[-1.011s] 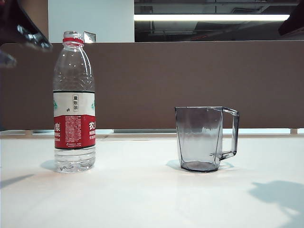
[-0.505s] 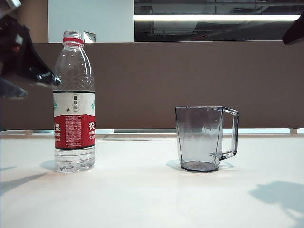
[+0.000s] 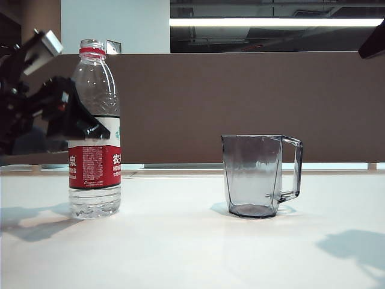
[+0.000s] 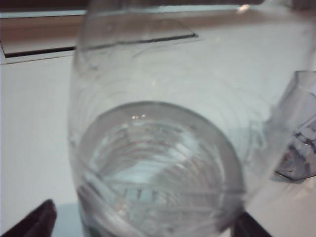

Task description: Pick up the mineral water bottle with the left hand on the table and pour water into the mug until it's half full.

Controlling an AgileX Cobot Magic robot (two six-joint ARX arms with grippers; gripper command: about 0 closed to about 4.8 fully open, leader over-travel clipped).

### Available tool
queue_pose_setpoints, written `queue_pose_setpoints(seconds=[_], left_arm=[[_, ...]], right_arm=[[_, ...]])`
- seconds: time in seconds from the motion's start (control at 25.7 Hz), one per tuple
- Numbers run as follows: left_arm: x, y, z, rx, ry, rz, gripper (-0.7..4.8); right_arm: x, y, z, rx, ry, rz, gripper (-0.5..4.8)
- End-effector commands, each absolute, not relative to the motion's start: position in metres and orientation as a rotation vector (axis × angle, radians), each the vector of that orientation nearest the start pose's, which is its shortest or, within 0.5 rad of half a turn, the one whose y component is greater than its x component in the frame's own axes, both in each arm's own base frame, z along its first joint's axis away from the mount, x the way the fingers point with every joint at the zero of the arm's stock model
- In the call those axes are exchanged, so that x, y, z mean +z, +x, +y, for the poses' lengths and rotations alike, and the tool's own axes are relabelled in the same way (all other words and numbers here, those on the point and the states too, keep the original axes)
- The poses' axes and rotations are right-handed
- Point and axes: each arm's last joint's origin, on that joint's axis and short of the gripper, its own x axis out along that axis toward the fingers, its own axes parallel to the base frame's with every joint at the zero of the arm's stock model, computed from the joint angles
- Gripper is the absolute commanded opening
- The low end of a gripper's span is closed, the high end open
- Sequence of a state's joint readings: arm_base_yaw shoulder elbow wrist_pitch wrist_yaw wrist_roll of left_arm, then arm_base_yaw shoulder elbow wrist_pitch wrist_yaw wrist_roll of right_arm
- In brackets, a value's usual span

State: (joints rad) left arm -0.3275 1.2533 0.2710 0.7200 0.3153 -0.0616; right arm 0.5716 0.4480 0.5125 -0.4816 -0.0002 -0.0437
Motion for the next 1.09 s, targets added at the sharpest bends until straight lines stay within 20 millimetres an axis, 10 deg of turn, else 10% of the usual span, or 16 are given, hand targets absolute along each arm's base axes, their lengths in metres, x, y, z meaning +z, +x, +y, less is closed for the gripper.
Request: queue_pose_setpoints(seconds=[0.04,1.09], left_arm=[[0.161,0.204,-0.080,-0.667,-0.060,0.231,4.79],[0.157,0.225,-0.088,-0.683,-0.060,0.180,4.79]], right_arm=[[0.257,0.093,0.060,0.576,-0.154,0.376,-0.05],[0.254,0.093,0.060,0.575,-0.162,0.406,-0.05]])
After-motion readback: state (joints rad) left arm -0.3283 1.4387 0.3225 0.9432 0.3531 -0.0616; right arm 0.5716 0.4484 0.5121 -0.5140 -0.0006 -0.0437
